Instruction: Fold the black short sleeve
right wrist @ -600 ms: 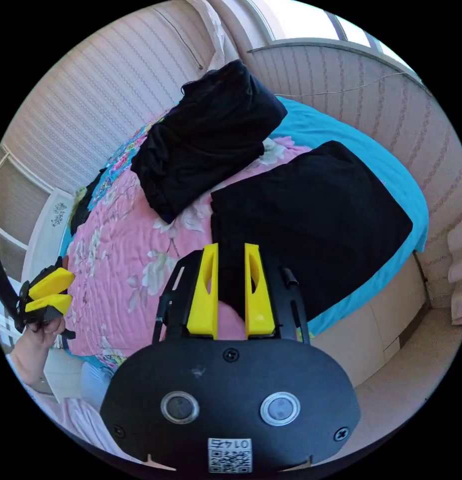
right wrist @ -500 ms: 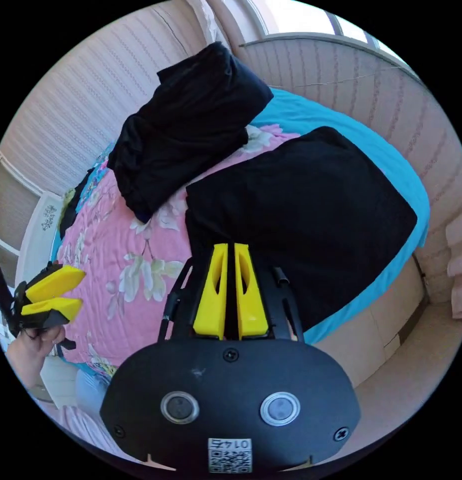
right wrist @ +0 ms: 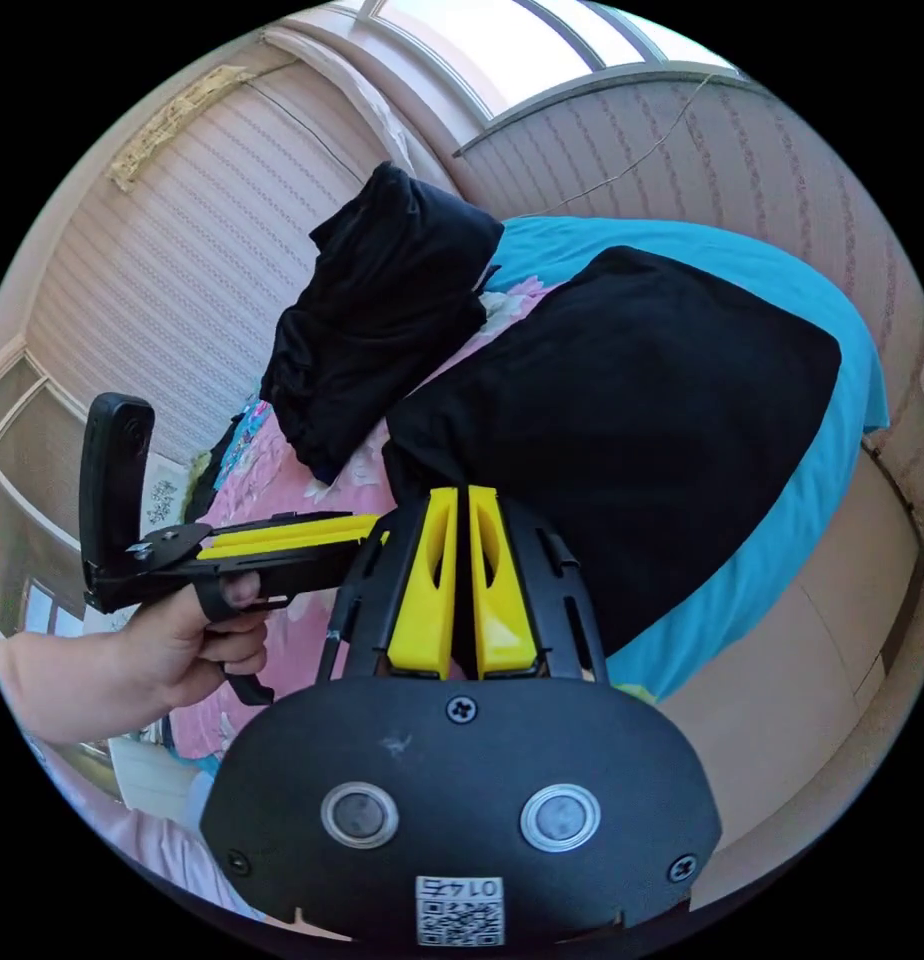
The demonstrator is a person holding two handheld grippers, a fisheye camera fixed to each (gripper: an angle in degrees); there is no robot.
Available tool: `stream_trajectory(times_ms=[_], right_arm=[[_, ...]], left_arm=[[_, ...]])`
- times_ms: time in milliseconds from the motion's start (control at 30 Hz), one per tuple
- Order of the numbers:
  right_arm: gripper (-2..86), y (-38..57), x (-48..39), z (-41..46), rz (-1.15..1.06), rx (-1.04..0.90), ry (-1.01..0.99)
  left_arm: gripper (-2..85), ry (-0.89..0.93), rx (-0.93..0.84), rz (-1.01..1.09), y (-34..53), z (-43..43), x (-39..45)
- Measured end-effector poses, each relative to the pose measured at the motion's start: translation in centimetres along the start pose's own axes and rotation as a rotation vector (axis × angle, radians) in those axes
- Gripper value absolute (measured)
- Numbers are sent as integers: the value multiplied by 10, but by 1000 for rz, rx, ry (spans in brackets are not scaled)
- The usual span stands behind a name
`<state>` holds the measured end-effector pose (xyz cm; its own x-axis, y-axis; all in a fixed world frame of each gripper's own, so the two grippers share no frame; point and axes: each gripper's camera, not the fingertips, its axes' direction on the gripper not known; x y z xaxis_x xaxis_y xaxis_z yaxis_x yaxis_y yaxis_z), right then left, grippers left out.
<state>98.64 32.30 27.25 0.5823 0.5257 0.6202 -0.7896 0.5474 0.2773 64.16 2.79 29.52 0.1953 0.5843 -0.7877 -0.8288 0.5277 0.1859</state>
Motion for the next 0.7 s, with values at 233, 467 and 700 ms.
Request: stream_trajectory(times_ms=[233,467,700], right_arm=[[7,41,-45,-149,-81,176,-219],[8,119,-126,-171,-110,43,-780],[8,153,-308,-87,-304,-188,-1027]], left_arm=[[-7,195,223,77,65,-102,-9],[-10,228,494,-48,253,-253,-49],[-10,-143,712,-258,415,-392,-84]])
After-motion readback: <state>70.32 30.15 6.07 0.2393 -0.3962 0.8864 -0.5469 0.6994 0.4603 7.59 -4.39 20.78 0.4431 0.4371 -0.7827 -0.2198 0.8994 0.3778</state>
